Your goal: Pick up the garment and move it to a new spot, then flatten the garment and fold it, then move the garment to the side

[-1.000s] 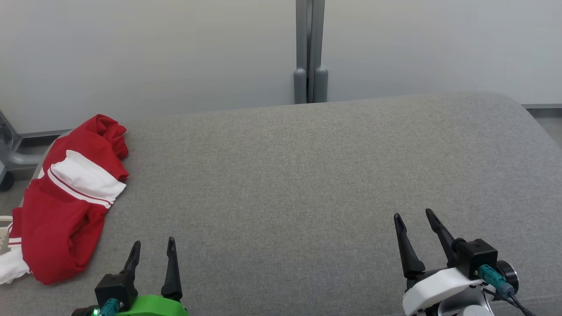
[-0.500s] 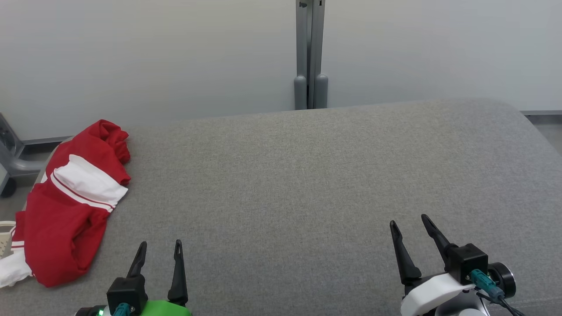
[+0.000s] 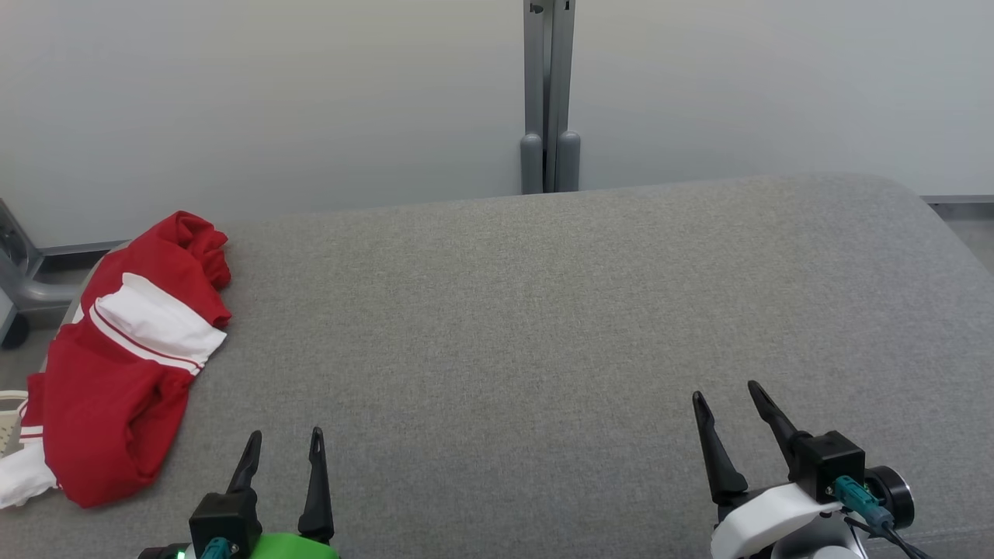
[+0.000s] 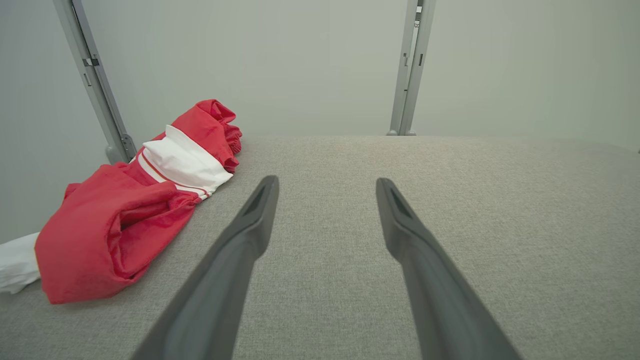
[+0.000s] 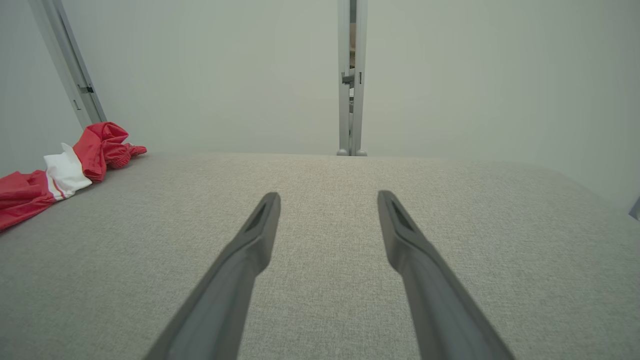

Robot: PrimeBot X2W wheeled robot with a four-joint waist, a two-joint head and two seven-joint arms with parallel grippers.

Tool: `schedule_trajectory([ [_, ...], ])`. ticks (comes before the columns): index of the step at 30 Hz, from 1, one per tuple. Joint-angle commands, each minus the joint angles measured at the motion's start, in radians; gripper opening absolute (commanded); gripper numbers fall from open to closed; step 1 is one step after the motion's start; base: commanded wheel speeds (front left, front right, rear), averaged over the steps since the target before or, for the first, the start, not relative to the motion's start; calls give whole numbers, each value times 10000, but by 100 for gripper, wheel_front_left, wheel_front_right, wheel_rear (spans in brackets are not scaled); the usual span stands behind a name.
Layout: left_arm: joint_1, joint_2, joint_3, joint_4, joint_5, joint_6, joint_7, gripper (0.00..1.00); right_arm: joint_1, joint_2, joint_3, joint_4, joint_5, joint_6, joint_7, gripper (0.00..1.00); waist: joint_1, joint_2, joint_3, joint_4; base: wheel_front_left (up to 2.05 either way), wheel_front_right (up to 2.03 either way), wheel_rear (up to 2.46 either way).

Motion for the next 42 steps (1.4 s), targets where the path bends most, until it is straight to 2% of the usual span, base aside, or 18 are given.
schedule_trajectory([
  [1, 122, 85, 4, 21, -88, 51, 18, 100, -100, -41, -22, 35, 47, 1, -39, 100, 0, -1, 4, 1, 0, 0, 0],
  [17, 7, 163, -115, 31, -183, 141, 69, 100, -109, -40, -44, 82, 92, 1, -39, 100, 0, -1, 18, 74, 0, 0, 0],
  [23, -110, 238, -150, 1, -121, 241, 93, 100, -12, -40, -17, -1, 183, 1, -37, 100, 0, -1, 17, 380, 0, 0, 0],
  [32, -263, 471, -136, -269, -17, 412, 236, 100, 81, -38, -46, -174, 400, 1, -34, 100, 0, -1, 93, 1888, 0, 0, 0],
  [33, -263, 471, -136, -269, -17, 412, 236, 100, 81, -38, -46, -174, 400, 1, -34, 100, 0, -1, 93, 1888, 0, 0, 0],
  [42, -310, 664, -100, -610, -95, 509, 529, 100, -6, -35, 3, -327, 670, 1, -34, 100, 0, -1, 171, 3832, 0, 0, 0],
])
